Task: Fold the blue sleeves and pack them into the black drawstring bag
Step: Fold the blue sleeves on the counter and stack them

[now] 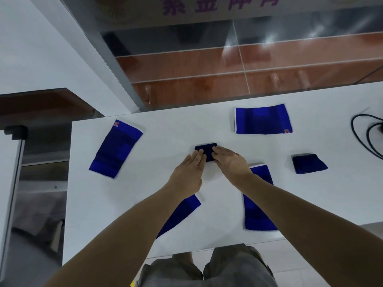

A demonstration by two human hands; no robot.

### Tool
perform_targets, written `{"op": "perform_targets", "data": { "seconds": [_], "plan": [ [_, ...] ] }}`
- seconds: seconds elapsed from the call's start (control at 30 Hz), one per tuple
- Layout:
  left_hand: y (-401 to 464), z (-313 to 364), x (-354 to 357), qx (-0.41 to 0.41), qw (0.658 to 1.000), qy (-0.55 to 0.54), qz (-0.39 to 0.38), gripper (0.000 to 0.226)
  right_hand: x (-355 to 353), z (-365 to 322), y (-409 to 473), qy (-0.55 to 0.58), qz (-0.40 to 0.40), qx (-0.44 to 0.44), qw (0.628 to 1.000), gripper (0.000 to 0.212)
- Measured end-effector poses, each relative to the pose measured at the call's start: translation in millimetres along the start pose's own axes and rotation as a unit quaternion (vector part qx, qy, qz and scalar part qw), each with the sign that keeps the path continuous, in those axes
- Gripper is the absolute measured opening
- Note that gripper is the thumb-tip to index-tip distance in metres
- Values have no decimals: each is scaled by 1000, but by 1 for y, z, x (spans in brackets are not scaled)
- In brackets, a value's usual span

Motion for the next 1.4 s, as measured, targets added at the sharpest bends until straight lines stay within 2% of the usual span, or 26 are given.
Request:
{"op": "perform_targets", "data": {
  "seconds": [0.23, 0.5, 0.6, 0.8, 0.97, 1.17, 1.4],
  "plan": [
    [-1, 11, 9, -32, 999, -20, -4, 79, 6, -1, -2, 9, 44, 5, 999, 30],
    [-2, 8, 7, -36, 999, -15, -8, 83, 6, -2, -1, 17, -10, 33, 999, 31],
    [-6, 11, 1, -39, 999, -28, 25, 80, -3, -9, -4, 25, -10, 34, 999, 36],
    [-20, 29, -17, -136, 979, -138, 62, 77, -20, -20, -38, 55, 55, 65, 995, 41],
    [-45, 55, -23, -127, 974, -177, 63, 65, -31, -19, -87, 79, 102, 145, 981, 32],
    [-65, 102, 0, -172, 946, -274, 8, 52, -39, 4, -139, 77, 106, 184, 974, 30],
    [-75, 163, 40, -199, 941, -271, -38, 46, -41, 46, -182, 131, 89, 236, 959, 28]
  ]
}}
Point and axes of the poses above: each hand's wrist, its own y-axis towards the middle knuckle, its own x-axis out of the palm, z = x × y, the point moved 2 cm from there along y, towards the middle knuckle, and after that the axes turned 10 degrees about -x, right-handed, at the moved point
